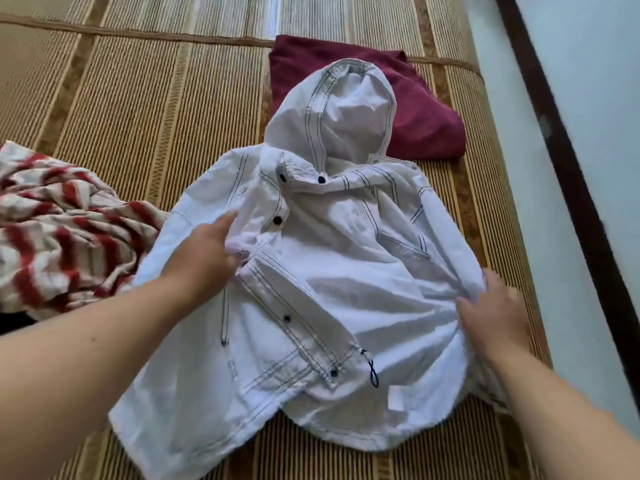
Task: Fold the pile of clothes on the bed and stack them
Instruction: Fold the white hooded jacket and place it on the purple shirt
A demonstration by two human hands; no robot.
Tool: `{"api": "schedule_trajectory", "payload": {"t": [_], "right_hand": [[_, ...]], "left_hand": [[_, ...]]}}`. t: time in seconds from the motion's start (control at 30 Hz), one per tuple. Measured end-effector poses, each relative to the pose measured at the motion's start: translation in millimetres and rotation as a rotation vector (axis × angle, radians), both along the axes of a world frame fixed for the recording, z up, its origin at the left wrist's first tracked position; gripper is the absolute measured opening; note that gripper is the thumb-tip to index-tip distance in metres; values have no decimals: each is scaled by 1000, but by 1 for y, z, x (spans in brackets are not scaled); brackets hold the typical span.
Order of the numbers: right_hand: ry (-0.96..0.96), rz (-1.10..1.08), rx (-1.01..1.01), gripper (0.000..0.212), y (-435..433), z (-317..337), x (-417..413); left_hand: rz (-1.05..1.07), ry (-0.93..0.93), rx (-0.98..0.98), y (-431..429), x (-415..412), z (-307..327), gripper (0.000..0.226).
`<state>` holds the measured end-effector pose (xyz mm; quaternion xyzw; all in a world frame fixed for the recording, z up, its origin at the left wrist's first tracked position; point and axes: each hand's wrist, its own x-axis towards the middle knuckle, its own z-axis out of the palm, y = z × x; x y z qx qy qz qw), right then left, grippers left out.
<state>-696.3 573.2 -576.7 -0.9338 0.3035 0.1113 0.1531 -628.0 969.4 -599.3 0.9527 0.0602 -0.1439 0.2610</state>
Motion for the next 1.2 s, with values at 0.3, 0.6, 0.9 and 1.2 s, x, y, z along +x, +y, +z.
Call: {"api": "schedule_trajectory", "payload": {"t": [0.3, 0.6, 0.9, 1.2], "right_hand": [[210, 460, 240, 62, 164, -8, -64], [-141, -147, 836, 30, 161, 37, -9], [-64, -202, 871, 46, 138, 61, 0], [-383, -608, 1007, 23, 116, 46, -10]], "left_hand": [[-305, 176, 243, -23, -144, 2, 105], [-197, 191, 310, 29, -215, -12, 82], [355, -91, -137, 83, -160, 40, 9], [575, 90, 27, 133, -147, 41, 29]]}}
